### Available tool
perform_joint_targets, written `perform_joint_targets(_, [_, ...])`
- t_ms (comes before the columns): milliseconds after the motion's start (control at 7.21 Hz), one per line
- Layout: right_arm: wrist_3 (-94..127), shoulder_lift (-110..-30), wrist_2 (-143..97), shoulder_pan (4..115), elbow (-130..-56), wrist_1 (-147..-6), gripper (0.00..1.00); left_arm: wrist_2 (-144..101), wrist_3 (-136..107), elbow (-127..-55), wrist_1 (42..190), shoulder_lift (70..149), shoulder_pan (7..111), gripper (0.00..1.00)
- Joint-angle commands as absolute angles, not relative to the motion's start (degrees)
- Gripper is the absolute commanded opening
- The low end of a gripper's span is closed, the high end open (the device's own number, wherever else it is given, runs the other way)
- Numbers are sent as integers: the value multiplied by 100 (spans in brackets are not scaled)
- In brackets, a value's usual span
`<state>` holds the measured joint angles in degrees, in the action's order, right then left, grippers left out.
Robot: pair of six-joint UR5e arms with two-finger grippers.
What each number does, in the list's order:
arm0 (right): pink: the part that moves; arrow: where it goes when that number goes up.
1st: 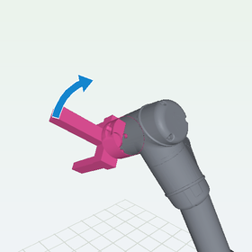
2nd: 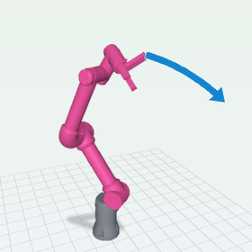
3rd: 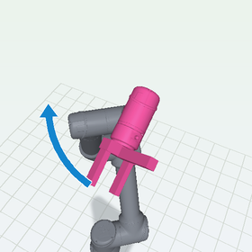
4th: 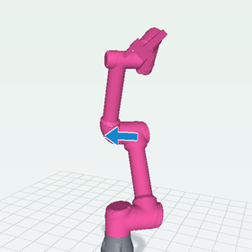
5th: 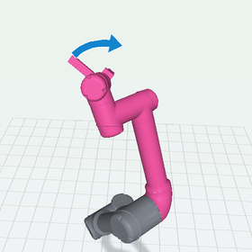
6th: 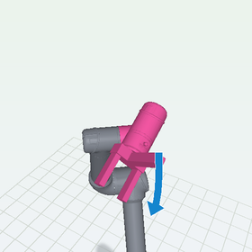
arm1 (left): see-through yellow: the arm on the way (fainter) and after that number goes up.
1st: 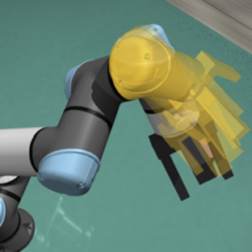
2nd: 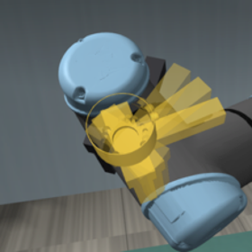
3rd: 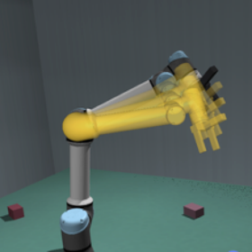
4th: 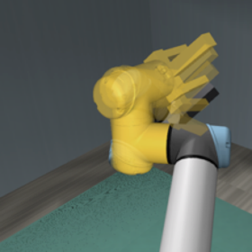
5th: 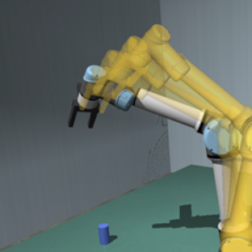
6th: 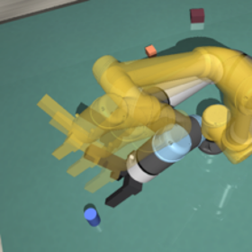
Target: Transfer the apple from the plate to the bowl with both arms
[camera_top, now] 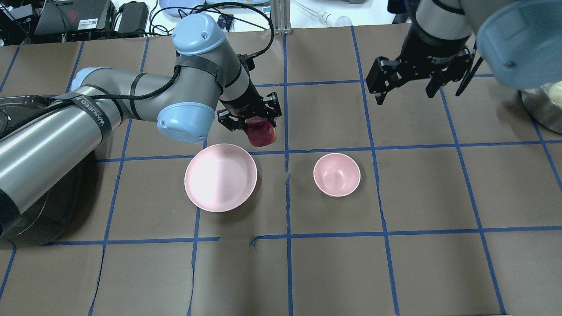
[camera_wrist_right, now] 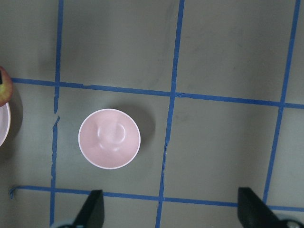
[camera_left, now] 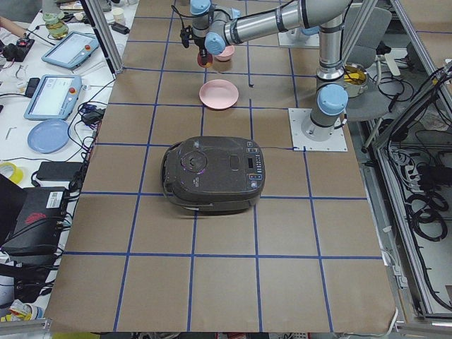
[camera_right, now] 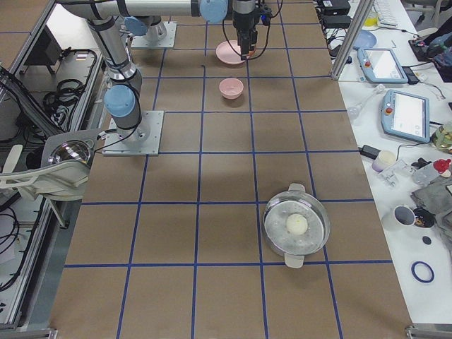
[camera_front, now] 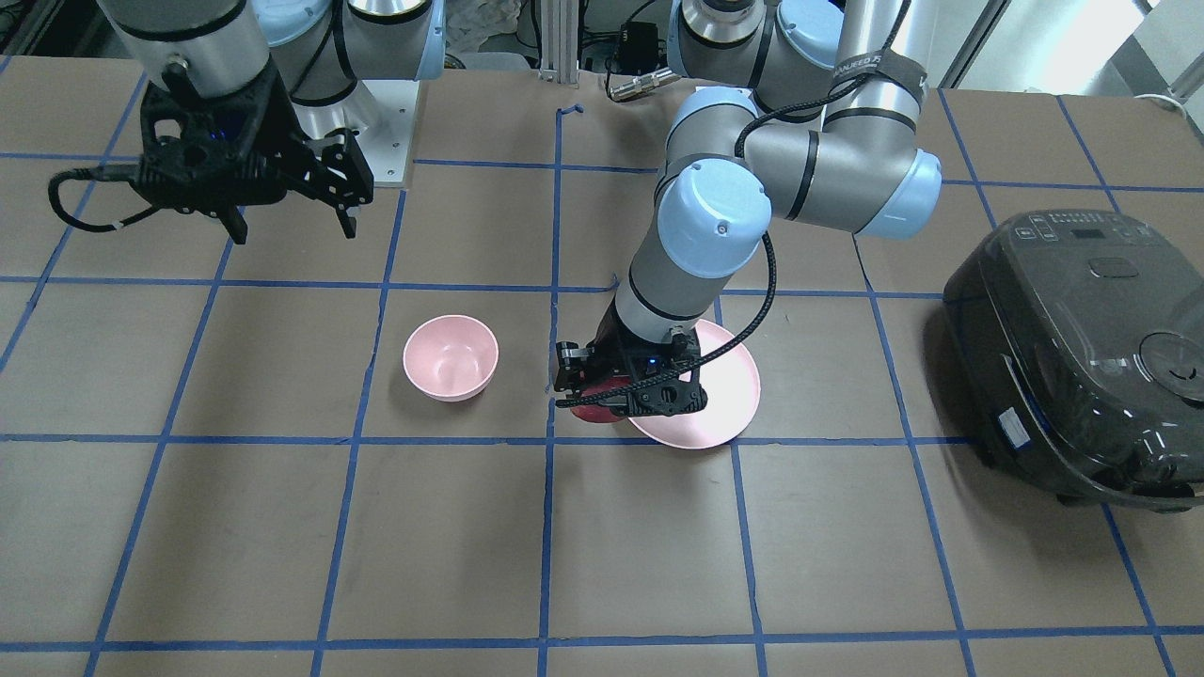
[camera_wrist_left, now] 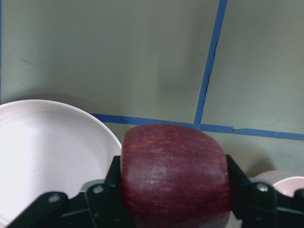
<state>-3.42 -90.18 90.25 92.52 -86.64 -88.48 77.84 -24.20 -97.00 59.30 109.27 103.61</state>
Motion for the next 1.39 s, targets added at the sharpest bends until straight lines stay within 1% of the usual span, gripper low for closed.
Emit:
perform_joint_targets(0, [-352, -8930, 9044, 9263, -8112, -8394, 100, 7752, -2898, -9668, 5854, 10934, 10808, 10])
perform_joint_targets(416, [-343, -8877, 8991, 9264, -8139, -8411, 100, 7778, -3884, -9607, 5652, 11039, 11714, 10])
perform_joint_targets(693, [-334, -8877, 9000, 9264, -8174, -8464, 100, 7796, -4104, -9598, 5503, 11267, 11900, 10])
perform_joint_targets(832, [-325, -8877, 8991, 9246, -8165, -8533, 100, 7770, -4374, -9606, 5163, 11450, 11961, 10])
perform_joint_targets(970, [-212, -8868, 9000, 9203, -8165, -8699, 100, 7778, -4473, -9598, 5055, 11591, 12066, 12])
perform_joint_targets(1109, [215, -8868, 8991, 9193, -8174, -8710, 100, 7787, -4482, -9589, 5045, 11671, 12102, 18])
perform_joint_targets(1248, [333, -8868, 8974, 9202, -8183, -8710, 100, 7796, -4482, -9589, 4845, 11785, 12103, 35])
